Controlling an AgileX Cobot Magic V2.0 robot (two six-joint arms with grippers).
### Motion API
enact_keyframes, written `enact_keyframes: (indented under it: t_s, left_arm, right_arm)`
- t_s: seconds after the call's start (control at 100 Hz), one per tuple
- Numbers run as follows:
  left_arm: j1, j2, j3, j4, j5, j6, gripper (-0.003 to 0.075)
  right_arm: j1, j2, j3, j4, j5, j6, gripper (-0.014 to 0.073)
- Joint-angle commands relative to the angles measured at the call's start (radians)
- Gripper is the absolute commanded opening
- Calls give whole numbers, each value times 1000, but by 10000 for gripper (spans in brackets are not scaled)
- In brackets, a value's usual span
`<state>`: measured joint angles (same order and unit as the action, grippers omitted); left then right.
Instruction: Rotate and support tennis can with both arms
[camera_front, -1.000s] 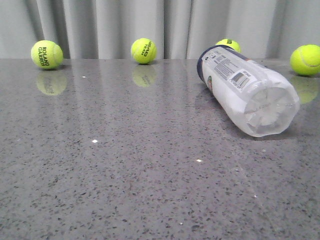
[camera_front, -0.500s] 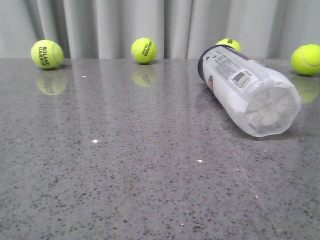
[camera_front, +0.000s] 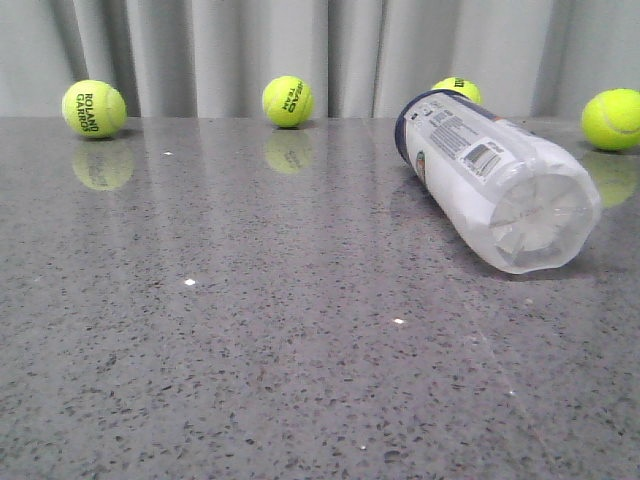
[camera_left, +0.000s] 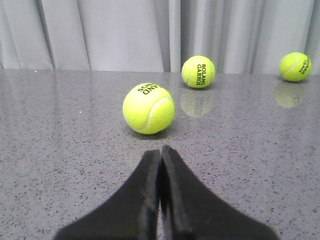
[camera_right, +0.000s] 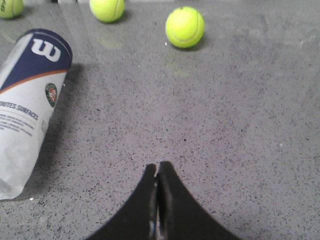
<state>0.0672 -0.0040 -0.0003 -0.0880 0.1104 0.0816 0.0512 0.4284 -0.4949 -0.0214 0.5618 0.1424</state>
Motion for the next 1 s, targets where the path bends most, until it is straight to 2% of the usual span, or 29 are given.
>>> enact_keyframes:
  t_s: [0.0,0.09,0.31,0.4,0.56,0.7,0.99]
  left_arm:
    - [-7,-33,45,-7,-75,-10,-20]
    - [-7,-33,45,-7,-75,-10,-20]
    - [-7,-33,45,-7,-75,-10,-20]
    - [-7,-33,45,-7,-75,-10,-20]
    - [-7,-33,45,-7,-75,-10,-20]
    - [-7,-33,45,-7,-75,-10,-20]
    - [-7,-33,45,-7,-75,-10,-20]
  right_arm:
    - [-5,100,-88,-6,-31,1,1]
    - [-5,170,-142,-6,-10,1,120]
    - [-5,311,-261,-6,84,1,510]
    - [-5,351,-311,-4,149,1,607]
    - [32,436,-414,10,264,-24,624]
    - [93,515,-516,84,335,-27,624]
    - [223,726,-713,163,411,-26,624]
